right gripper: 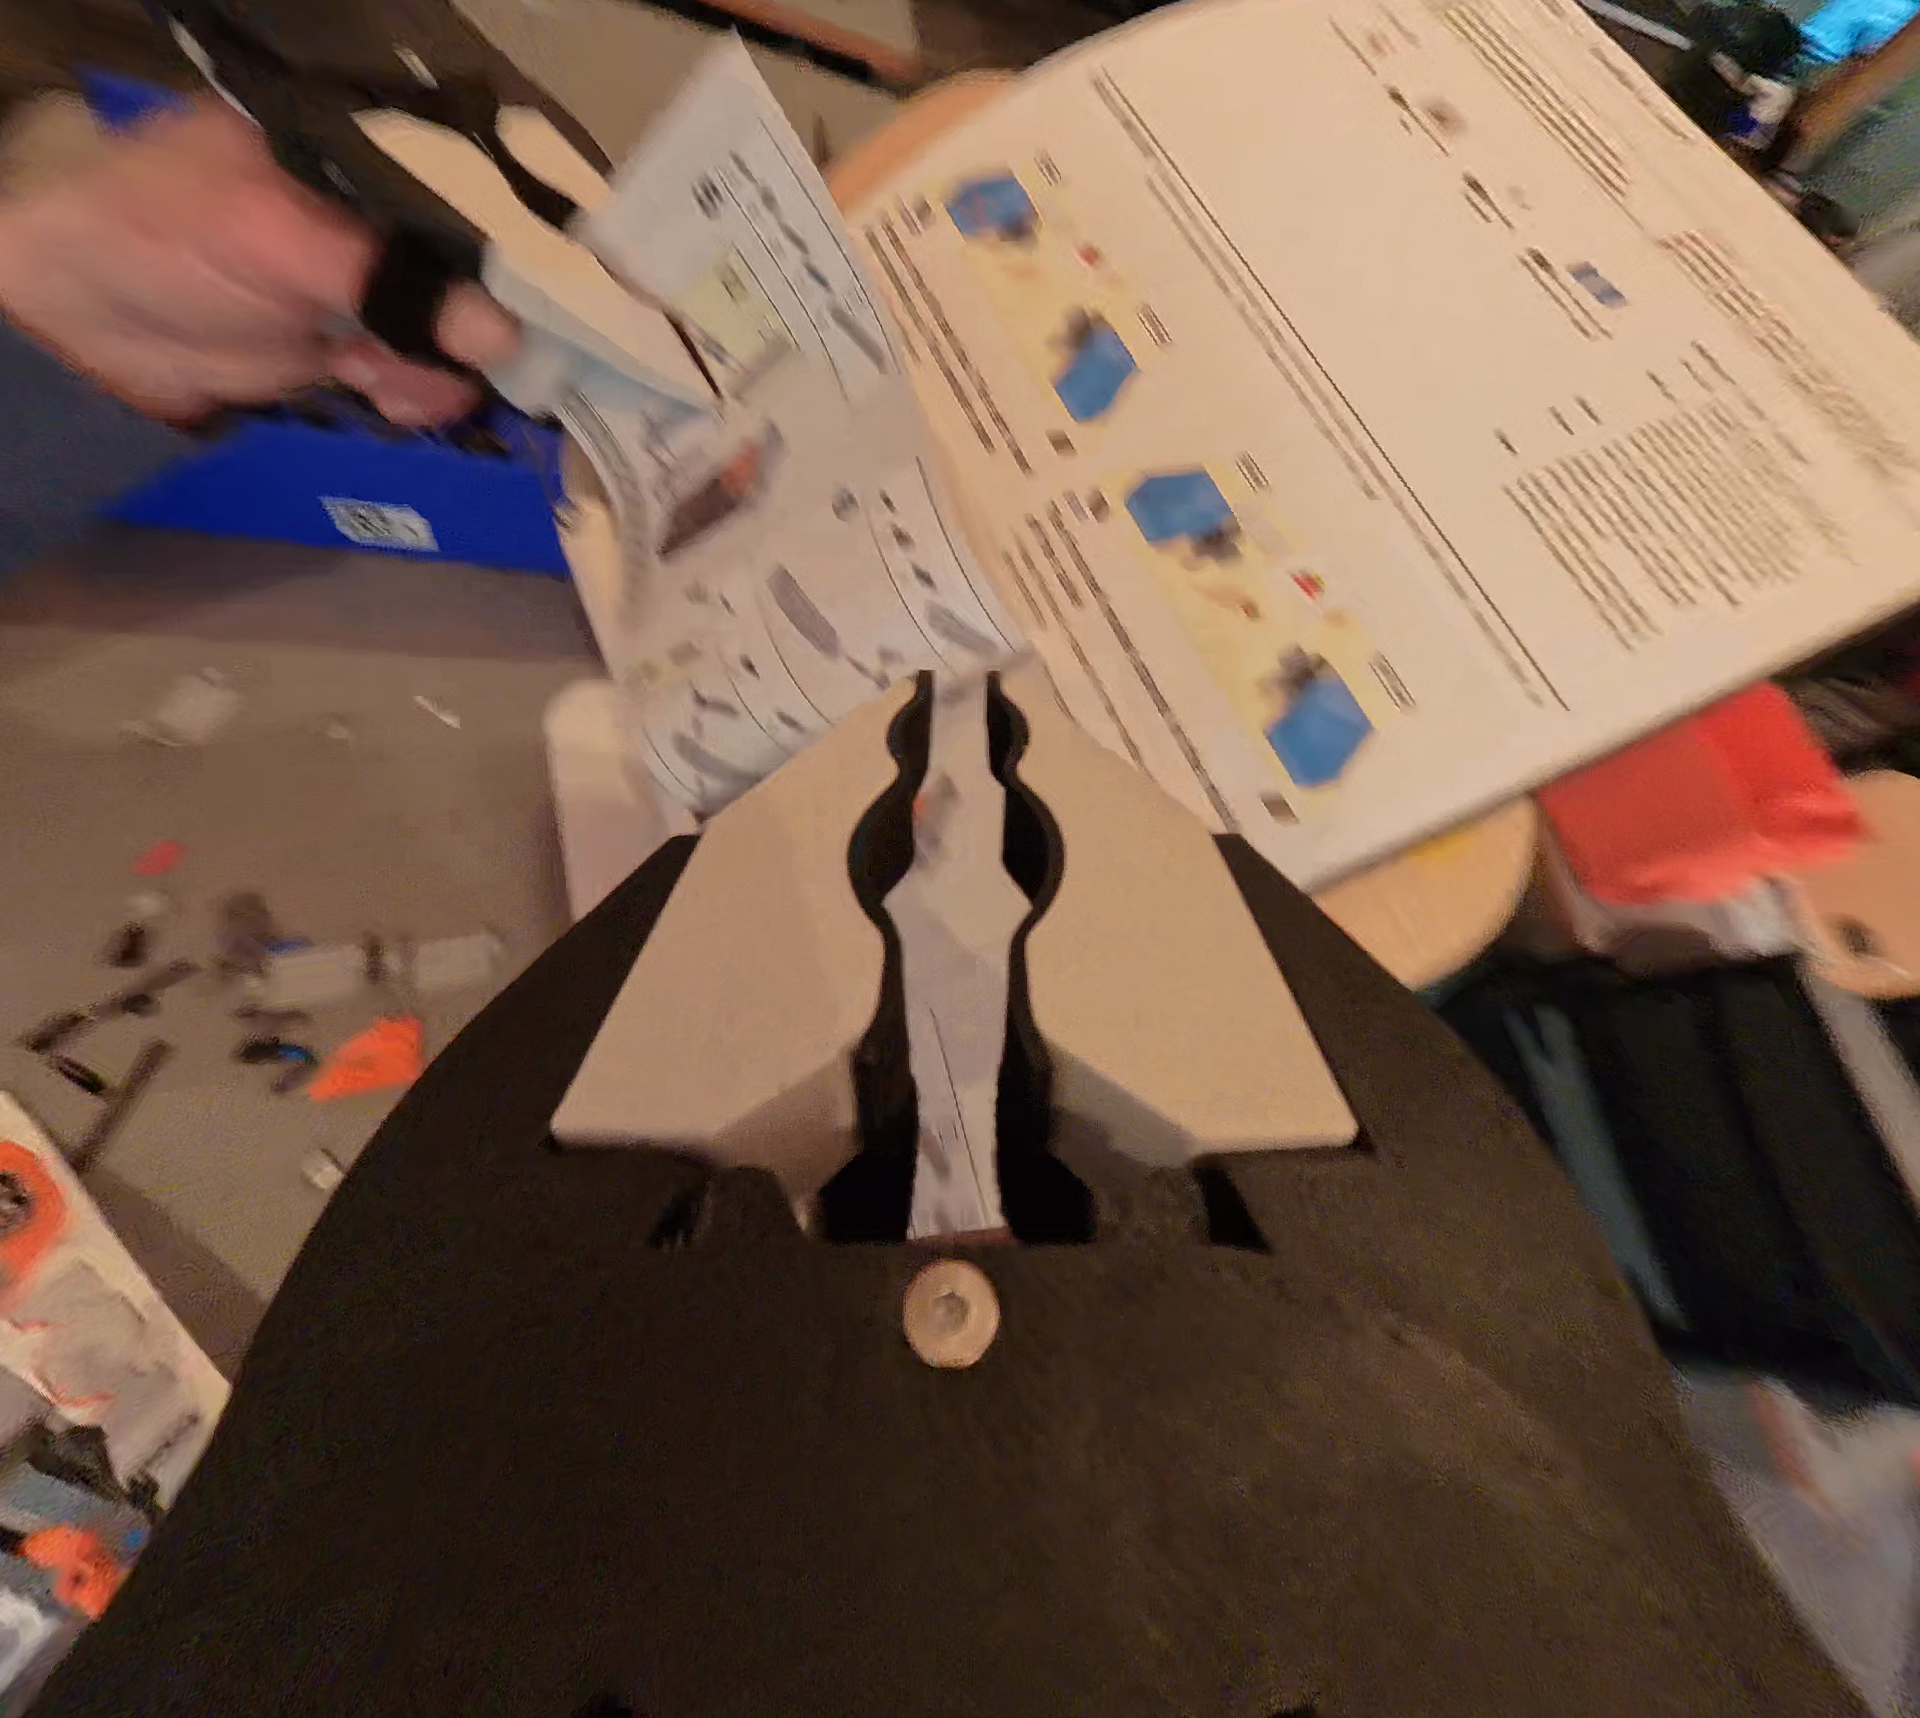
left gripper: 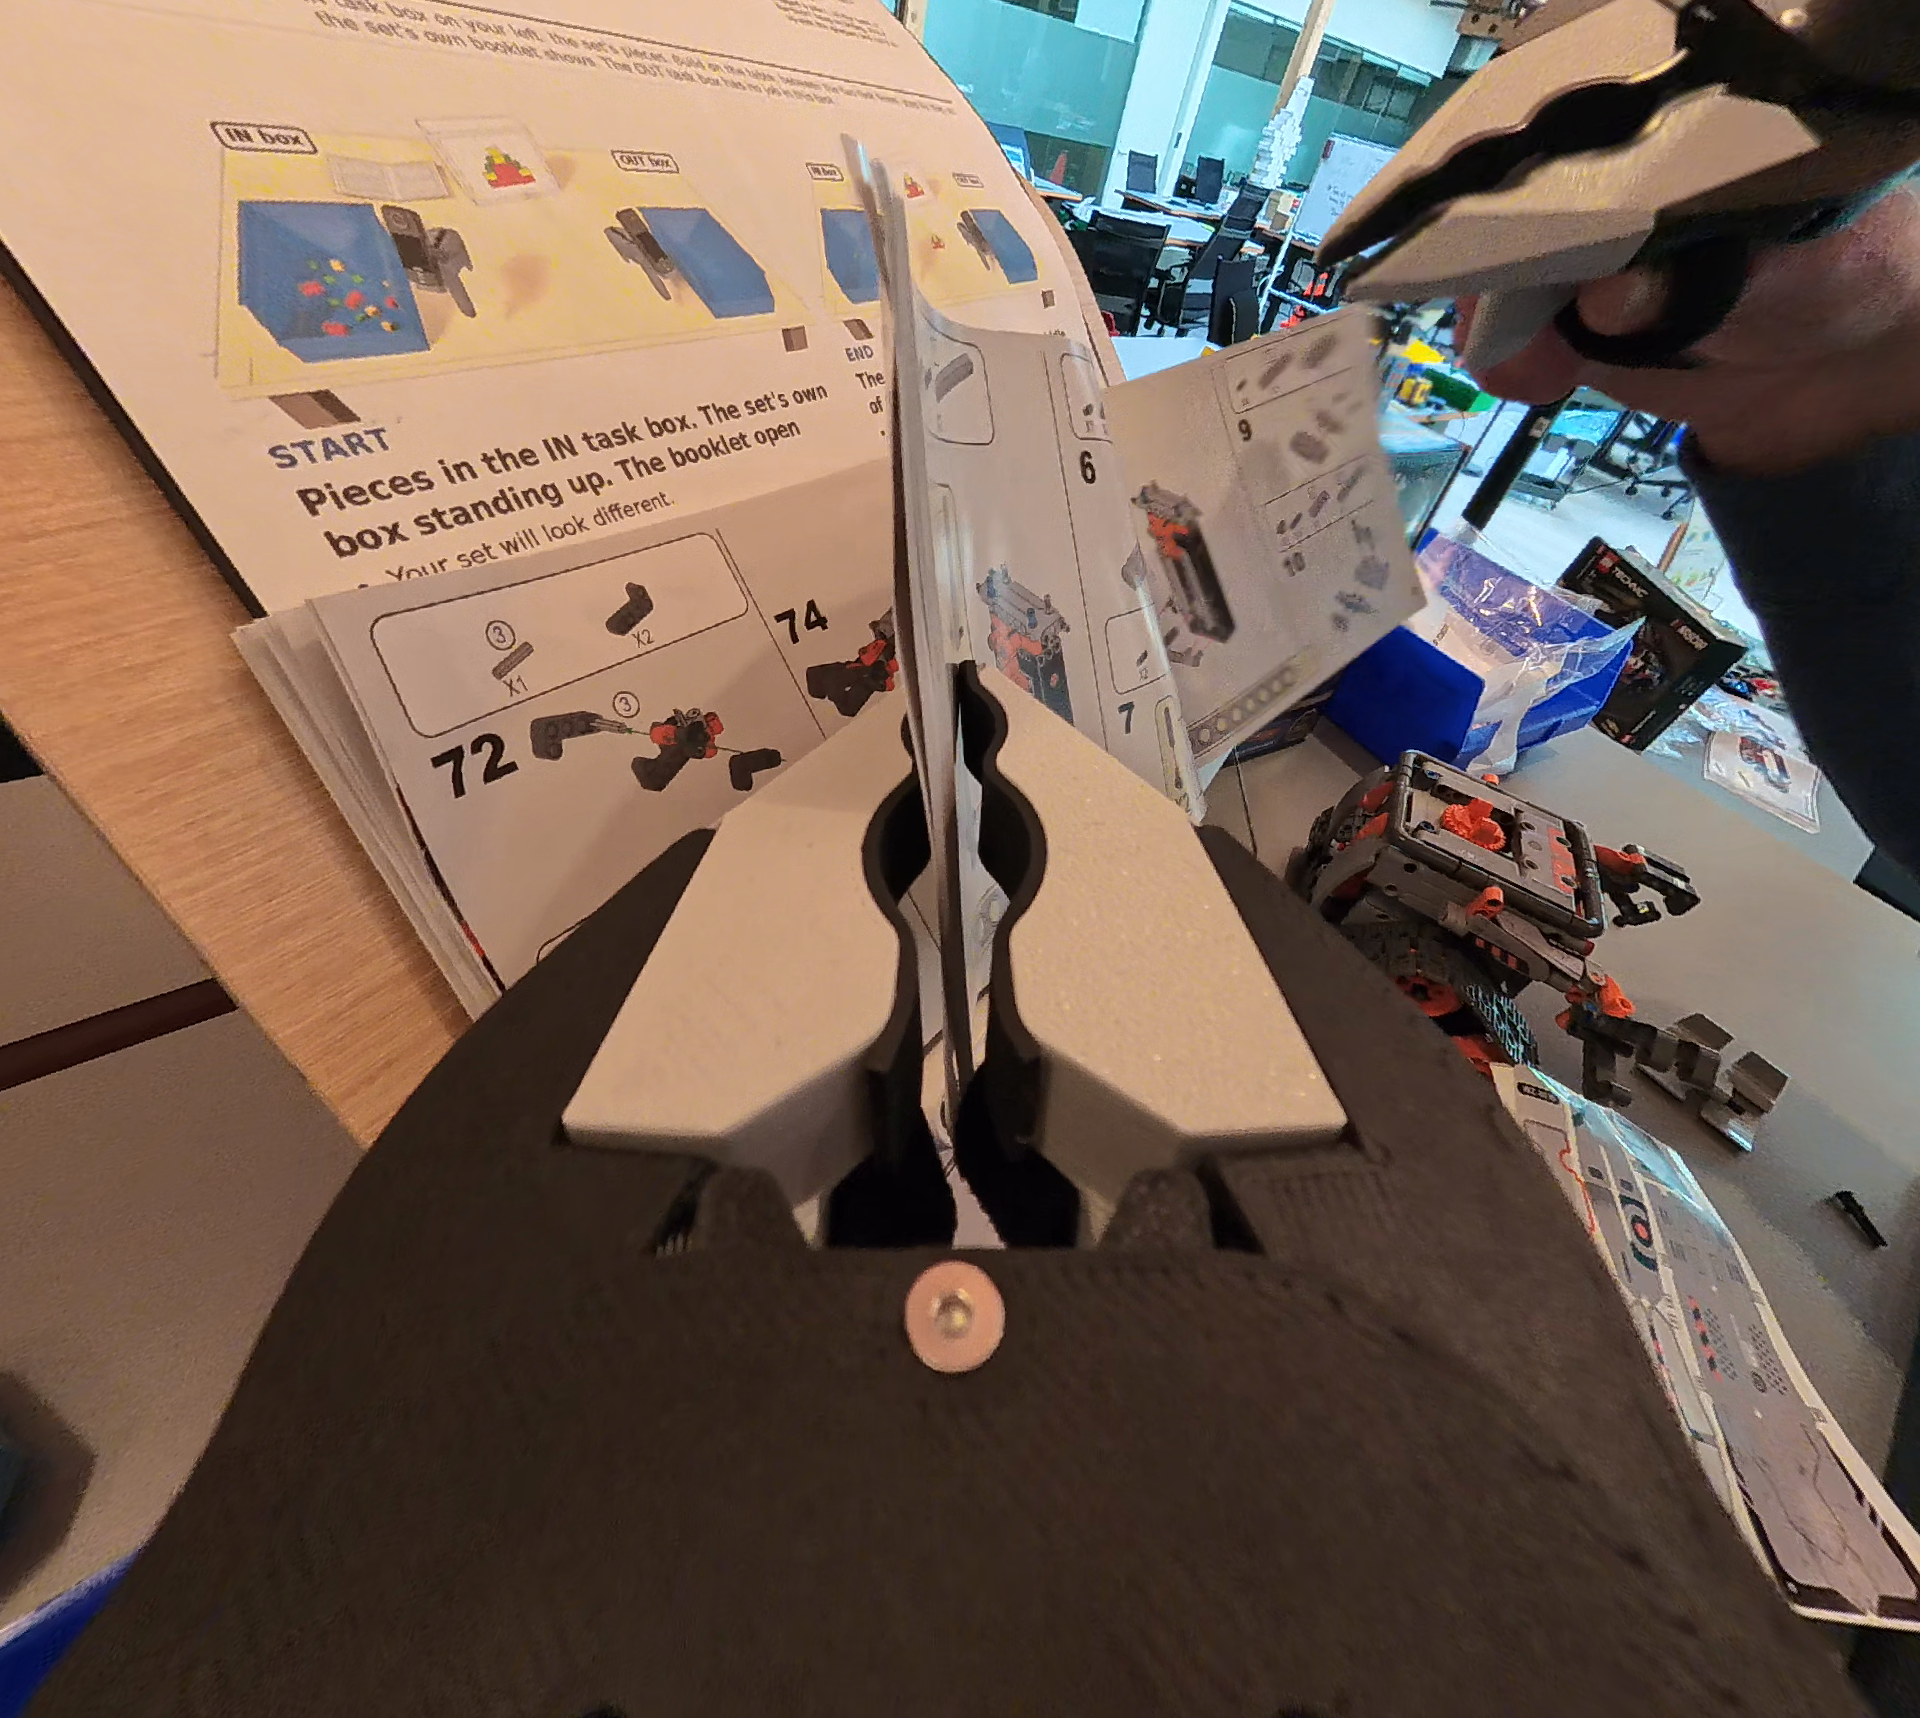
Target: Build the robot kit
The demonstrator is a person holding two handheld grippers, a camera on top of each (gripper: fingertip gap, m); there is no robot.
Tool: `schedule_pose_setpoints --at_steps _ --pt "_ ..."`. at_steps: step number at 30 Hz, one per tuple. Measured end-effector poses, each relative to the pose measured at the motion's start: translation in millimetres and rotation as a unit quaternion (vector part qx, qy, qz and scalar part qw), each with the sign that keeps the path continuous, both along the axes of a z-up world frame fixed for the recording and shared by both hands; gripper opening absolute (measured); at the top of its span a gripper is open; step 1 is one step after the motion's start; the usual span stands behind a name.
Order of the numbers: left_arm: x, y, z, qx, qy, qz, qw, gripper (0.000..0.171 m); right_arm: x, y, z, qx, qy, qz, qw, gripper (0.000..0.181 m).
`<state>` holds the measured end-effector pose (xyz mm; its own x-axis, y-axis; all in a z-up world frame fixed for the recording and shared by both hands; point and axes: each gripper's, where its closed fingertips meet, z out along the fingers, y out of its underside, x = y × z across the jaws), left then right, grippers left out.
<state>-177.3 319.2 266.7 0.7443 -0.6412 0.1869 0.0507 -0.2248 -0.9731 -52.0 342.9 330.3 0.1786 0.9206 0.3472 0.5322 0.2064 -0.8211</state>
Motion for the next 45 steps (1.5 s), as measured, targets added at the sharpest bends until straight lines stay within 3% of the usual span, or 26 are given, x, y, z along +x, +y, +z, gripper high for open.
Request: schedule_pose_setpoints --at_steps 2,4,7,9,12,22,26,30,33,38,40,45 --pt "1.3 -0.9 1.2 0.001 0.000 -0.002 1.000 0.000 19.5 4.9 -12.3 0.032 -0.054 -0.040 0.997 0.032" --pt "1.3 -2.3 4.1 0.004 0.000 -0.001 1.000 0.000 32.5 4.8 -34.0 0.032 -0.098 -0.061 0.993 0.015" --pt "2.6 -4.7 8.4 0.006 0.001 0.004 1.000 0.000 25.5 -8.0 -77.3 -0.022 -0.123 -0.030 0.992 0.000" --pt "6.2 -7.1 10.7 0.009 0.004 0.000 1.000 0.000 18.8 -7.0 -102.7 -0.019 -0.143 -0.028 0.989 0.000" --pt "16.8 -15.3 19.9 0.023 -0.009 -0.028 0.999 0.000 9.0 5.1 -118.9 0.012 -0.146 -0.041 0.988 0.000" --pt "94.3 -34.4 44.6 0.062 -0.074 -0.140 0.985 0.005 5.6 17.4 -104.4 -0.014 -0.076 -0.053 0.996 0.000" --pt "138.4 -34.8 35.5 0.049 -0.087 -0.181 0.978 0.021 10.2 19.4 -105.6 -0.033 -0.062 -0.053 0.996 0.000" --pt "175.7 -44.3 13.1 0.009 -0.064 -0.242 0.968 0.051 16.8 24.5 -103.4 -0.054 -0.040 -0.057 0.996 0.000" --pt "180.8 -50.4 6.2 -0.008 -0.059 -0.272 0.961 0.061 22.5 27.8 -103.6 -0.056 -0.034 -0.062 0.996 0.000" --pt "163.7 -40.3 10.2 0.004 -0.071 -0.244 0.967 0.057 31.9 31.4 -98.4 -0.059 -0.023 -0.069 0.996 0.000" --pt "162.1 -36.4 2.6 -0.011 -0.051 -0.234 0.971 0.064 37.4 33.0 -95.7 -0.064 -0.025 -0.072 0.995 0.000" --pt "190.9 -51.2 -2.7 -0.023 -0.043 -0.288 0.957 0.067 48.5 34.0 -88.1 -0.074 -0.034 -0.067 0.994 0.000"
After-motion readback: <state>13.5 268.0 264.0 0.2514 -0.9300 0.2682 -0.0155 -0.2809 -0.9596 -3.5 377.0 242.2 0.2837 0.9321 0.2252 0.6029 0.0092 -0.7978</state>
